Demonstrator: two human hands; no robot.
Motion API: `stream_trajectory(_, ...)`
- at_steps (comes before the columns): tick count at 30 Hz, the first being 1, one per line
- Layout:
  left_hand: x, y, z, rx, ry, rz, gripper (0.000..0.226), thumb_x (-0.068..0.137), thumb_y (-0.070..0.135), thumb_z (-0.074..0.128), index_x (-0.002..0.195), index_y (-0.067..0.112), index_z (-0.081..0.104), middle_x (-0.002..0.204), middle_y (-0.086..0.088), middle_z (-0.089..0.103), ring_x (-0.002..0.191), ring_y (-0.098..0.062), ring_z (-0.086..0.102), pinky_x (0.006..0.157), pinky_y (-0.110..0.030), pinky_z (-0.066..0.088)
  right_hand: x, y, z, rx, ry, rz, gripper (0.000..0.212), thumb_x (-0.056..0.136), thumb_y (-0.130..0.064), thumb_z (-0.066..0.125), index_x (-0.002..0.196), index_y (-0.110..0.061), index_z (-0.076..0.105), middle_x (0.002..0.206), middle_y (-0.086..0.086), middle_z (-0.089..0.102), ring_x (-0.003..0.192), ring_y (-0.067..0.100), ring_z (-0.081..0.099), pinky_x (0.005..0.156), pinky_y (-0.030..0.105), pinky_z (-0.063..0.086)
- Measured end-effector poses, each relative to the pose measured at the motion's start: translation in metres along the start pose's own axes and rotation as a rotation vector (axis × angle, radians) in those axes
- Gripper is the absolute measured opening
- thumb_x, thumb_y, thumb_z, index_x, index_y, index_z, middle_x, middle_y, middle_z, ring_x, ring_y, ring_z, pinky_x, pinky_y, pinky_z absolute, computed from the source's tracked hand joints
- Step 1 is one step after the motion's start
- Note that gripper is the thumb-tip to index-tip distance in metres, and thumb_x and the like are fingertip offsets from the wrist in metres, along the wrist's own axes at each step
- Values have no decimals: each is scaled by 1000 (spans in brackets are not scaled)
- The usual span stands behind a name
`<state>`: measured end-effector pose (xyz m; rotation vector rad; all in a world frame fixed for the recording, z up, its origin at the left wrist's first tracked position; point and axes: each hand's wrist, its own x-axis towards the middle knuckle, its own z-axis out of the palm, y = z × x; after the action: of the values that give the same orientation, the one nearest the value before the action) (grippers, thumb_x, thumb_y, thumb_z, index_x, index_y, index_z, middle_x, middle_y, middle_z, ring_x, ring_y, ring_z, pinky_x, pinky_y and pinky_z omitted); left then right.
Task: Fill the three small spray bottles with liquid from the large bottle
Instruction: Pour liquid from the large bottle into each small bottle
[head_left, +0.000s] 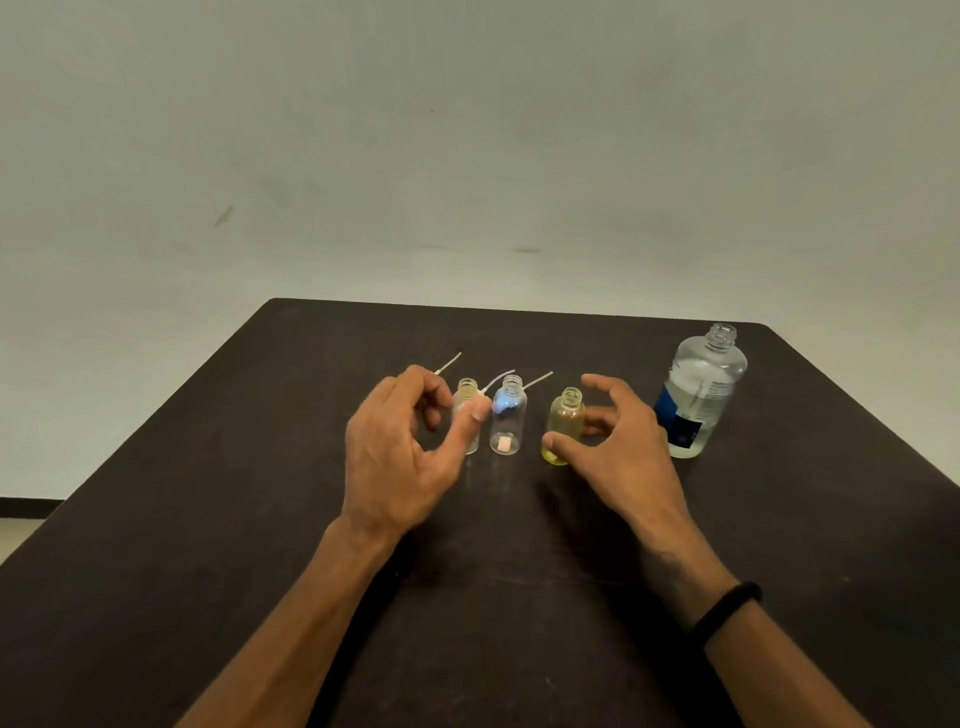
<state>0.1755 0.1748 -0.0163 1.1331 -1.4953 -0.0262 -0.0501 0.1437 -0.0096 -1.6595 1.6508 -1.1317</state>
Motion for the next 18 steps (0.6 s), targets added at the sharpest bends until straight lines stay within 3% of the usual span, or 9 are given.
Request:
stream_trajectory(2,-11,23,12,-85,-76,21,26,94,40,78,86,19,65,73,9,59,59,-11,53,56,-23,41,-16,-2,-7,1,-8,-15,88,75,-26,97,148,-38,50,108,-11,77,103,0,70,84,14,50)
stream_trajectory(4,-24,40,28,-93,-162,21,19,94,38,78,101,22,69,78,11,61,57,-6,52,57,-19,42,-27,0,-11,-7,-28,-38,89,75,-27,96,148,-42,49,103,-14,78,107,2,70,95,25,55)
stream_trajectory(6,-36,50,40,-59,-242,-23,33,92,43,75,121,28,67,92,16,64,62,2,55,63,-14,46,-33,2,-18,-52,-75,-55,90,77,-29,94,150,-48,45,106,-18,76,110,5,68,99,34,57)
stream_trajectory(9,-45,53,48,-21,-305,-86,47,88,52,74,130,34,62,105,21,64,78,11,59,77,-15,52,-39,10,-40,-68,-71,-75,86,73,-31,96,143,-48,49,111,-19,72,104,-2,66,87,23,58)
stream_trajectory(11,-47,52,49,13,-288,-118,46,86,53,75,127,35,63,105,21,63,82,9,60,81,-25,57,-46,17,-59,43,99,-116,61,73,-25,98,123,-37,66,100,-11,74,90,6,69,78,31,62)
stream_trajectory(14,-47,53,49,33,-245,-189,41,83,53,79,115,36,59,97,19,60,71,3,57,75,-31,58,-43,29,-85,160,410,-124,34,79,-27,93,103,-25,69,93,-2,70,82,15,66,77,40,60)
stream_trajectory(16,-47,55,53,71,-256,-203,51,82,56,80,120,36,54,102,17,61,84,-1,62,81,-29,55,-32,30,-85,187,418,-78,47,76,-42,93,112,-28,67,101,-5,69,87,9,65,77,33,59)
stream_trajectory(18,-45,60,65,138,-297,-187,62,85,58,76,138,36,50,119,15,64,105,-6,65,90,-33,53,-24,25,-70,163,284,-42,51,74,-53,91,115,-32,70,101,-10,72,84,6,68,73,20,55)
